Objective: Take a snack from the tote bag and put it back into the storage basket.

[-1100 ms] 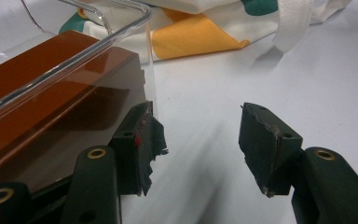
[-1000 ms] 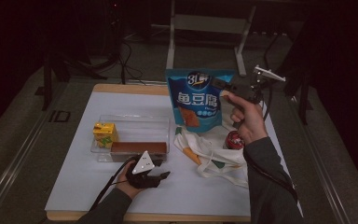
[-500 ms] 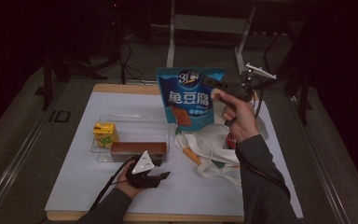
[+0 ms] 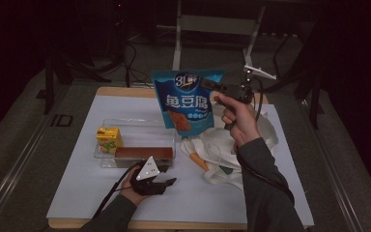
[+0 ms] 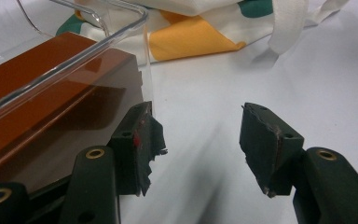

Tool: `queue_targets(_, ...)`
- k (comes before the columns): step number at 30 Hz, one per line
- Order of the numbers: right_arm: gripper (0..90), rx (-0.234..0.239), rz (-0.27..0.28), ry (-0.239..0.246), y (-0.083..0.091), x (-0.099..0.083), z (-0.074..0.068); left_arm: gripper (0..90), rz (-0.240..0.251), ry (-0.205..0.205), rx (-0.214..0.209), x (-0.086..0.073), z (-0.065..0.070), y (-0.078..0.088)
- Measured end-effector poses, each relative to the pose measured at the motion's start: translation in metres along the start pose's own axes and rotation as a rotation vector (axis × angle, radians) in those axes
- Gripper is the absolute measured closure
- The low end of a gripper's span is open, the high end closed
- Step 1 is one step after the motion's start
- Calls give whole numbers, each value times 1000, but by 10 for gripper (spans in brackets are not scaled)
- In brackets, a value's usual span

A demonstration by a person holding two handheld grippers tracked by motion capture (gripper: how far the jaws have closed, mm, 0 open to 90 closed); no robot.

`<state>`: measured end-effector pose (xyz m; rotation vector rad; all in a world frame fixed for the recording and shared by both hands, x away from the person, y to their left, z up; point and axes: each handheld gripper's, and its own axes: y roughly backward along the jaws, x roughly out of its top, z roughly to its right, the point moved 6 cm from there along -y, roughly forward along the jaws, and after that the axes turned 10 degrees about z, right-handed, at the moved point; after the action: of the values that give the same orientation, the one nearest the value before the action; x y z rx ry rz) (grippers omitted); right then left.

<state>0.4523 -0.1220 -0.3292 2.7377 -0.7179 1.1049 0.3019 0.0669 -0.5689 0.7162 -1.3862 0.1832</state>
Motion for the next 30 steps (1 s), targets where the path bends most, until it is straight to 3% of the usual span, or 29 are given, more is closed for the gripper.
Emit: queue_targets(30, 886, 33, -53, -7, -46, -24, -11, 445, 4, 0, -6, 0, 1, 0)
